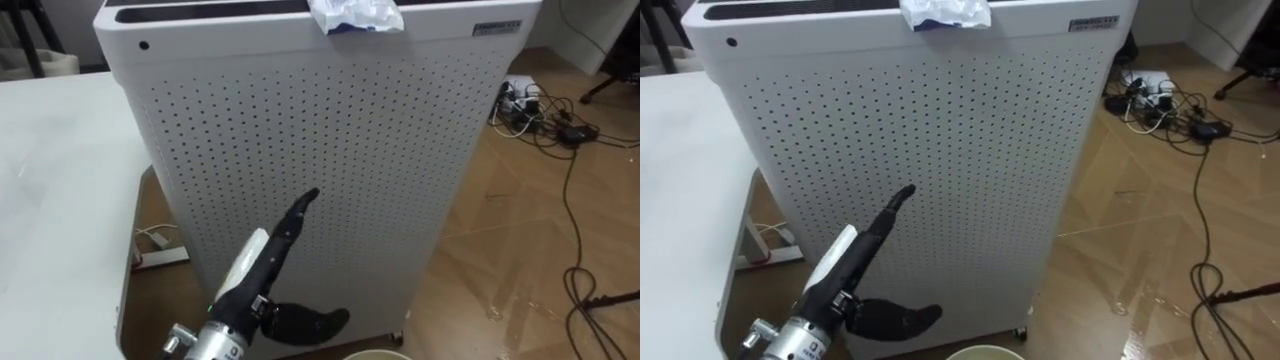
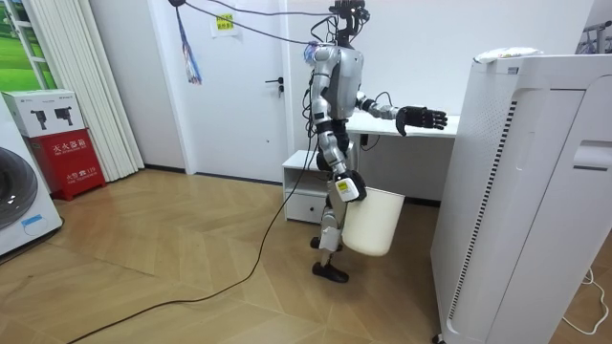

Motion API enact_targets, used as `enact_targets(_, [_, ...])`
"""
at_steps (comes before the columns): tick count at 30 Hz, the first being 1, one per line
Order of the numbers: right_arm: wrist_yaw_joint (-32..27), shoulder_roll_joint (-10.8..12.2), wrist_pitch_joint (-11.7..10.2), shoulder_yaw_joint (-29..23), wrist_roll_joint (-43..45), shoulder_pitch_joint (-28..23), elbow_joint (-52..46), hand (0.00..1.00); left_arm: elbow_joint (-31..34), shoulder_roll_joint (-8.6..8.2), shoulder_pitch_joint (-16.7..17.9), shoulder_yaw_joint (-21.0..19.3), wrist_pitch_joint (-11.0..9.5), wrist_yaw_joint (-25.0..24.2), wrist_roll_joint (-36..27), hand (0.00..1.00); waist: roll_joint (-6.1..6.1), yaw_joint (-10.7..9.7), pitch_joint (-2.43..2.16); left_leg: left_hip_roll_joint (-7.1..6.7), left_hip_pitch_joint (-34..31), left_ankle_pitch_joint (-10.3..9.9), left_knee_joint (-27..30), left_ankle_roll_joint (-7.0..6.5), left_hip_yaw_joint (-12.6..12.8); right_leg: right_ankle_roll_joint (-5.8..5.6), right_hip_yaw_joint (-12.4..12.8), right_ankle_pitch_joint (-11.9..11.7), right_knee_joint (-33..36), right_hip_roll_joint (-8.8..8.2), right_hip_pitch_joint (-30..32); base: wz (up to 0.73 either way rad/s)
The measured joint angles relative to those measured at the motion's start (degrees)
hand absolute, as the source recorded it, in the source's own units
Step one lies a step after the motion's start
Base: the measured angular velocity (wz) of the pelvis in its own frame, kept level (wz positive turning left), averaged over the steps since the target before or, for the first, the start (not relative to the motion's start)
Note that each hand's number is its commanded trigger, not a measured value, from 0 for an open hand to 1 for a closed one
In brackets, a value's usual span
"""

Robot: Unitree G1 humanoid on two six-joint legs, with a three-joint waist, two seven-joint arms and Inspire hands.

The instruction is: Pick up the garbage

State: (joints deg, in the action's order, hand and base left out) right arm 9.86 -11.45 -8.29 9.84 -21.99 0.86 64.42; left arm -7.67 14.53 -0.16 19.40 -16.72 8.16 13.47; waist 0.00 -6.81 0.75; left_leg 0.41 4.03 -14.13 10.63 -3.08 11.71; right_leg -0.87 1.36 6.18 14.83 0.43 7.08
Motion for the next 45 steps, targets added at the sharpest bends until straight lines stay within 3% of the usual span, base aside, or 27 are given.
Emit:
enact_targets(3, [-0.45, 0.03, -0.02, 0.02, -0.21, -0.23, 0.5, 1.0, 3.03, -0.29, 0.17, -2.05, -0.33, 3.86, 3.43, 0.0, -0.12, 1.09, -0.06, 0.17, 0.92, -0.01, -0.45, 0.01, 0.64, 0.12, -0.47, -0.25, -0.19, 0.08, -0.57, -0.14])
enact_targets(7, [-0.46, 0.02, -0.18, 0.01, 0.02, -0.17, 2.17, 1.0, 7.41, -0.48, 0.4, -4.62, -4.77, 10.25, 5.55, 0.0, -0.26, 1.78, -0.15, 0.1, 2.17, -0.01, -1.03, 0.01, 0.68, 0.11, -0.32, -0.26, -0.01, 0.18, -1.2, -0.03])
enact_targets(9, [-0.48, 0.08, -0.37, 0.05, -0.07, -0.51, 2.28, 1.0, 8.68, -0.44, 0.45, -5.08, -5.43, 12.36, 7.25, 0.0, -0.5, 2.09, -0.13, 0.12, 2.26, -0.01, -1.04, 0.01, 0.62, 0.11, -0.3, -0.26, 0.01, 0.21, -1.34, 0.0])
enact_targets(15, [-0.76, 0.37, -0.43, 0.03, 0.21, -0.52, 2.26, 1.0, 13.5, -0.4, 0.3, -6.48, -5.71, 17.84, 13.58, 0.0, -0.85, 2.03, -0.17, 0.25, 2.57, -0.03, -1.03, 0.04, -0.78, 0.13, -1.54, -0.24, -0.16, 0.1, -2.21, 0.1])
enact_targets(23, [-0.96, 0.38, -0.44, -0.24, 1.76, -1.66, 1.83, 1.0, 19.98, -0.43, -0.39, -7.71, -6.1, 22.86, 13.77, 0.0, -0.74, 1.72, -0.03, 0.51, 4.79, -0.17, -1.65, 0.23, -0.8, 0.14, -1.53, -0.25, -1.32, 0.46, -4.74, 0.0])
enact_targets(26, [-0.9, 0.43, -0.45, -1.14, 3.77, -1.7, 2.28, 1.0, 20.0, -0.48, -0.43, -8.63, -6.24, 24.35, 14.93, 0.0, -0.48, 2.02, 0.1, 0.85, 5.45, -0.31, -1.98, 0.43, -0.19, 0.25, -1.43, -0.31, -1.2, 0.84, -4.96, -0.11])
enact_targets(28, [-0.93, 0.42, -0.43, -1.16, 4.08, -2.03, 2.24, 1.0, 19.99, -0.5, -0.35, -9.53, -6.24, 25.13, 14.82, 0.0, -0.07, 3.13, 0.2, 1.33, 5.45, -0.77, -1.66, 0.85, 1.02, 0.85, -2.87, -0.19, -0.67, 1.11, -4.5, -0.24])
enact_targets(29, [-0.94, 0.42, -0.41, -1.13, 4.05, -2.05, 2.22, 1.0, 20.0, -0.51, -0.36, -9.99, -6.25, 25.24, 14.81, 0.0, 0.03, 3.4, 0.19, 1.62, 5.39, -1.18, -1.0, 0.98, 1.53, 1.1, -3.37, -0.05, -0.03, 1.22, -4.1, -0.36])
enact_targets(31, [-0.97, 0.52, -0.4, -0.96, 3.94, -1.97, 2.21, 1.0, 19.54, -0.51, -0.37, -11.13, -6.25, 26.1, 14.74, 0.0, 0.24, 3.81, 0.37, 3.14, 4.11, -4.05, 4.48, 1.96, 2.3, 2.22, -4.43, 1.8, 3.13, 1.92, -3.38, -0.25])
enact_targets(33, [-1.02, 0.6, -0.43, -0.9, 3.79, -1.76, 2.18, 1.0, 19.27, -0.42, -0.34, -11.52, -6.24, 26.09, 14.35, 0.0, -0.5, 4.06, 0.44, 3.42, 1.98, -5.63, 10.8, 2.8, 2.24, 2.86, -4.32, 4.27, 6.59, 1.72, -1.85, -0.15])
enact_targets(35, [-0.93, 0.5, -0.52, -0.88, 4.02, -2.19, 2.18, 1.0, 18.61, -0.7, -0.04, -11.5, -6.23, 25.92, 14.23, 0.0, -0.88, 3.85, 0.61, 3.94, -0.21, -5.6, 17.92, 2.83, 0.84, 3.32, -3.52, 5.72, 7.6, 1.72, -2.32, -0.15])
enact_targets(37, [-0.87, 0.48, -0.54, -1.04, 3.92, -2.37, 2.19, 1.0, 18.61, -0.8, -0.05, -11.9, -6.25, 26.03, 15.37, 0.0, -0.97, 3.24, 0.64, 3.89, -3.88, -4.8, 25.38, 3.63, -4.55, 4.09, -3.12, 6.27, 7.9, 1.87, -3.67, -0.01])
enact_targets(38, [-0.89, 0.52, -0.59, -1.08, 3.86, -2.41, 2.21, 1.0, 18.59, -0.82, -0.12, -11.96, -6.27, 26.11, 15.96, 0.0, -1.26, 2.75, 0.79, 3.72, -4.78, -4.87, 26.44, 4.1, -5.89, 4.16, -2.85, 6.39, 7.8, 1.76, -3.95, 0.39])
enact_targets(39, [-0.99, 0.57, -0.69, -1.49, 3.46, -2.57, 2.35, 1.0, 18.35, -0.89, -0.62, -11.82, -6.5, 26.14, 17.09, 0.0, -1.46, 1.82, 0.59, 3.13, -6.84, -5.14, 23.92, 4.13, -7.43, 4.19, -1.28, 6.6, 7.65, 1.63, -4.16, 0.47])
enact_targets(40, [-1.19, 0.64, -0.69, -2.77, 3.38, -2.52, 3.21, 1.0, 17.8, -1.16, -1.18, -11.65, -7.24, 26.14, 18.14, 0.0, -1.91, 1.87, 0.72, 2.27, -9.18, -4.74, 19.76, 4.53, -7.84, 3.87, 0.0, 6.89, 7.72, 1.02, -4.1, 0.36])
enact_targets(41, [-1.5, 0.31, -0.68, -3.72, 3.23, -2.52, 4.11, 1.0, 17.59, -1.57, -1.19, -11.69, -7.72, 26.23, 18.19, 0.0, -1.84, 2.1, 0.64, 1.15, -11.29, -2.58, 14.71, 5.13, -9.02, 3.45, 0.42, 7.14, 7.65, 0.52, -4.1, 0.08])
enact_targets(43, [-1.74, -0.01, -0.35, -3.77, 2.8, -2.61, 4.87, 1.0, 16.98, -1.75, -1.2, -11.72, -7.82, 27.3, 18.25, 0.0, -1.53, 2.39, 0.39, 0.81, -11.78, 3.91, 12.08, 3.37, -10.11, 2.86, -0.08, 7.69, 7.48, 0.06, -4.65, -0.08])
enact_targets(45, [-1.88, 0.02, -0.29, -3.87, 2.59, -3.18, 4.87, 1.0, 15.89, -1.75, -1.44, -11.61, -7.79, 28.3, 18.82, 0.0, -1.53, 2.02, -0.15, 0.14, -10.33, 3.91, 10.79, 2.98, -10.07, 2.41, -0.7, 7.67, 5.75, -0.24, -6.12, -0.02])
